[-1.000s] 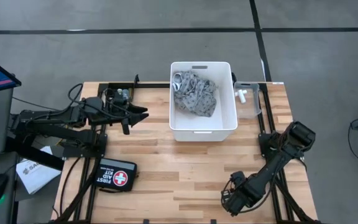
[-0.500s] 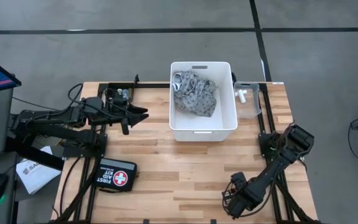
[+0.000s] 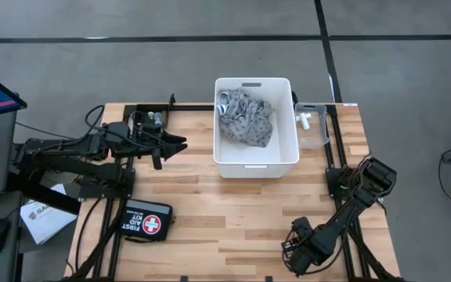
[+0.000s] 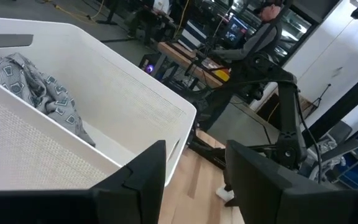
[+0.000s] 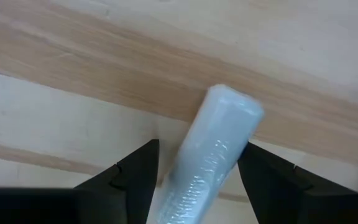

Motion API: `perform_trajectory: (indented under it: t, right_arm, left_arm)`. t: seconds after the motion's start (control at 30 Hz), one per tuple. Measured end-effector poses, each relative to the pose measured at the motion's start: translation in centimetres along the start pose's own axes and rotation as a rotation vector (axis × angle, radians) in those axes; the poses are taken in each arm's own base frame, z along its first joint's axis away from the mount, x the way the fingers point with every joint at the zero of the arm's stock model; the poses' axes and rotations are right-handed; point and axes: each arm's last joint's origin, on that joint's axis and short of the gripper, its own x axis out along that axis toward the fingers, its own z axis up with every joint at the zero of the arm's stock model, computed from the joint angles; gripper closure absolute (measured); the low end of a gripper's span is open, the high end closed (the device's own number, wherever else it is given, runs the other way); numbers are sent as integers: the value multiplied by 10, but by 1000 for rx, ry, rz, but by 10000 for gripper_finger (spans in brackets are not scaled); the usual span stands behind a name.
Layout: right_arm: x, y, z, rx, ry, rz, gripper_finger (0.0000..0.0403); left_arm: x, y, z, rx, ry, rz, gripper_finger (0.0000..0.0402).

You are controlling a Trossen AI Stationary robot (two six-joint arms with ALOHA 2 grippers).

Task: Pick & place medical supplies in basket/bin
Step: Put the white gauze in the transparent bin

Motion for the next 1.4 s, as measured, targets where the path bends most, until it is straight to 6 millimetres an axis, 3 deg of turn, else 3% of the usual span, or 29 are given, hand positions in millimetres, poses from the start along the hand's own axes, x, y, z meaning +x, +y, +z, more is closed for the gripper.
perform_trajectory:
  t: [0.43, 0.6, 0.77, 0.97, 1.07, 1.17, 1.4]
  right_arm:
    - [0, -1, -2, -8, -2, 3, 290]
    - [-13, 7, -5, -58, -44, 74, 308]
    - [-50, 19, -11, -158, -101, 203, 309]
    - [-133, 17, -13, -326, -349, 477, 310]
    - [-167, 3, 2, -328, -508, 513, 310]
    - [-192, -10, 33, -280, -656, 500, 310]
    - [-235, -31, 132, -189, -928, 400, 310]
  left_arm:
    - [0, 0, 0, 0, 0, -1, 243]
    - [0, 0, 0, 1, 0, -1, 243]
    - [0, 0, 0, 0, -3, -2, 243]
    - [0, 0, 0, 0, -4, -2, 243]
    - [0, 0, 0, 0, -3, -2, 243]
    - [0, 0, 0, 0, -3, -2, 243]
    - [0, 0, 0, 1, -3, -2, 243]
